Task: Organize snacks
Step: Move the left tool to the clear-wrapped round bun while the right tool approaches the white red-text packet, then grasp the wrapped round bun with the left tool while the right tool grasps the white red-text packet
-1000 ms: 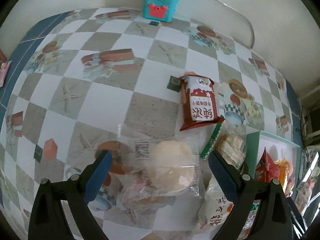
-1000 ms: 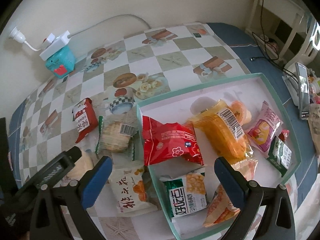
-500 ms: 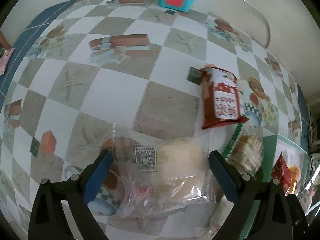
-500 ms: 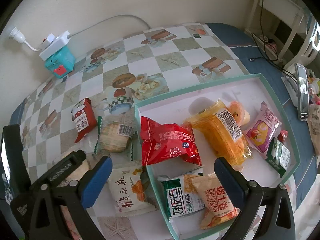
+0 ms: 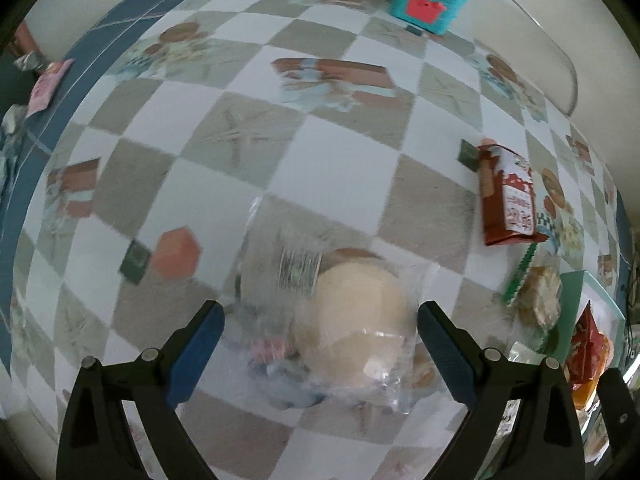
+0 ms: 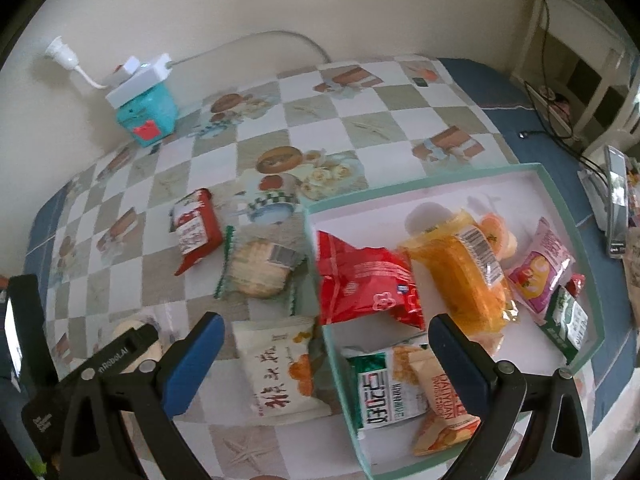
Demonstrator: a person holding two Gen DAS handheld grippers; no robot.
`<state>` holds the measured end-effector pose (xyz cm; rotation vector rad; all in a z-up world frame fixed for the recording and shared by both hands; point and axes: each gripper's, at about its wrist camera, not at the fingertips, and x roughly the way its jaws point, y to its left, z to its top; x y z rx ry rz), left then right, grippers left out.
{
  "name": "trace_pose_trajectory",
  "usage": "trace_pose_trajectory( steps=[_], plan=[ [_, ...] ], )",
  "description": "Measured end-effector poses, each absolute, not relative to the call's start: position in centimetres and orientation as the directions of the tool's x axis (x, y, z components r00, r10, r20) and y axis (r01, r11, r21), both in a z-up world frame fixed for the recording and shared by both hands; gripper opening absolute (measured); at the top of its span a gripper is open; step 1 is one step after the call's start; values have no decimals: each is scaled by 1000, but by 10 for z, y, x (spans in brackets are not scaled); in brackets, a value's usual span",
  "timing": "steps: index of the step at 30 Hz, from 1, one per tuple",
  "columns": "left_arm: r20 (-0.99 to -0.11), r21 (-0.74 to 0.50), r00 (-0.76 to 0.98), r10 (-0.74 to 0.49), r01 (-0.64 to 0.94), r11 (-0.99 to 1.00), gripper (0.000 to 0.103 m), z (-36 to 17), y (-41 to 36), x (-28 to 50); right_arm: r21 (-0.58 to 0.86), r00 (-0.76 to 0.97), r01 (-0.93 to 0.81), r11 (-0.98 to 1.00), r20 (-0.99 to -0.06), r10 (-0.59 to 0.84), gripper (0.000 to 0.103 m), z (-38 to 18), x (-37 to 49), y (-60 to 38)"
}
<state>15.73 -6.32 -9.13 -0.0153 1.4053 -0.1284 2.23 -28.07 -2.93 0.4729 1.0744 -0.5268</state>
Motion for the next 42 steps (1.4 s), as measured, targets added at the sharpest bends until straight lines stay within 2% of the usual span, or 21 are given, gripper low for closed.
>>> trace_pose_trajectory(
  steps=[13, 24, 37, 42],
  plan=[
    [-981, -95, 169, -94, 4, 995, 97, -69, -5, 141, 223, 485, 478, 849, -873, -44, 103, -25, 33, -246],
    [-971, -122, 209, -114, -29, 992, 97, -37, 44, 128, 225, 402, 483, 846, -916, 14, 103, -54, 35, -240],
    [-975, -109, 198, -105, -11, 994, 97, -50, 17, 145, 265, 324, 485, 833, -940, 111, 103, -87, 42, -239],
    [-974, -108, 204, -102, -17, 994, 97, -51, 19, 147, 207, 296, 492, 846, -953, 61, 102, -93, 44, -239]
  ],
)
